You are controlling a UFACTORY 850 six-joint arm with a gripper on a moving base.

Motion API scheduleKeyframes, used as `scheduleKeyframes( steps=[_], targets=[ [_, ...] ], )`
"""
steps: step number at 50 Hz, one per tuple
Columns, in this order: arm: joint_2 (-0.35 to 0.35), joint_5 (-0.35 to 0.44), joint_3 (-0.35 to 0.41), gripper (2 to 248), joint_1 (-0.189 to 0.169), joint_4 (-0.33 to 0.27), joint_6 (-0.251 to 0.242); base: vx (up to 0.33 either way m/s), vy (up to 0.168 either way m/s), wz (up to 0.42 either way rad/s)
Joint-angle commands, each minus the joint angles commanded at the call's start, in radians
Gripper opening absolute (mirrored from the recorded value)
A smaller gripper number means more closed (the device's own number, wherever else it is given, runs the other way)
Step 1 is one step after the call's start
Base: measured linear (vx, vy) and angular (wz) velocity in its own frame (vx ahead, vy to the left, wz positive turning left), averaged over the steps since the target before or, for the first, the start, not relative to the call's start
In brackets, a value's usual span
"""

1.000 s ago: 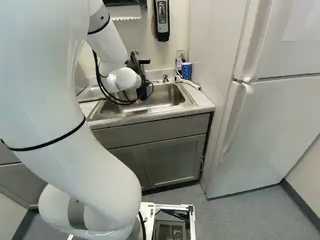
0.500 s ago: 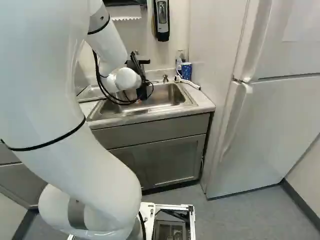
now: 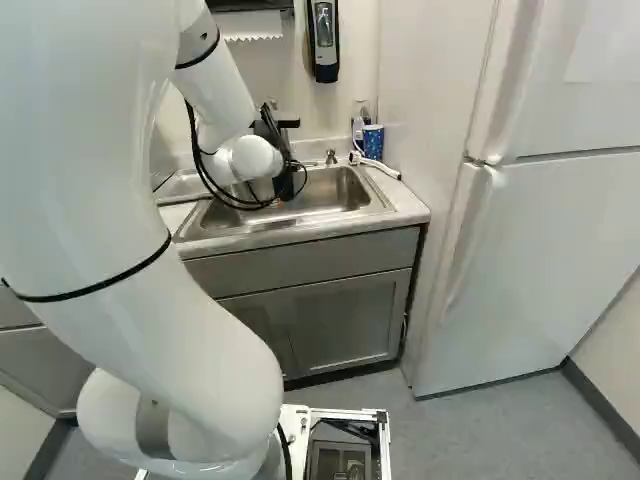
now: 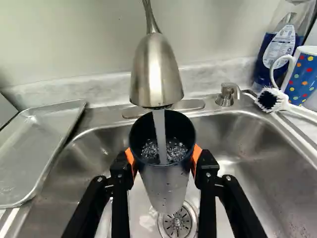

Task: Rinse the cup and place it in the tray

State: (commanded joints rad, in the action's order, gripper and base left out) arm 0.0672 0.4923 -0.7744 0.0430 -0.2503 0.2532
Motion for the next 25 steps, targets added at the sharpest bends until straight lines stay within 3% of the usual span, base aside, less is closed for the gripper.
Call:
scheduleKeyframes(
  steps=[25],
  targets=[
    [0.000, 0.000, 0.000, 124, 0.000, 0.000, 0.000, 0.000, 0.000, 0.000]
  ],
)
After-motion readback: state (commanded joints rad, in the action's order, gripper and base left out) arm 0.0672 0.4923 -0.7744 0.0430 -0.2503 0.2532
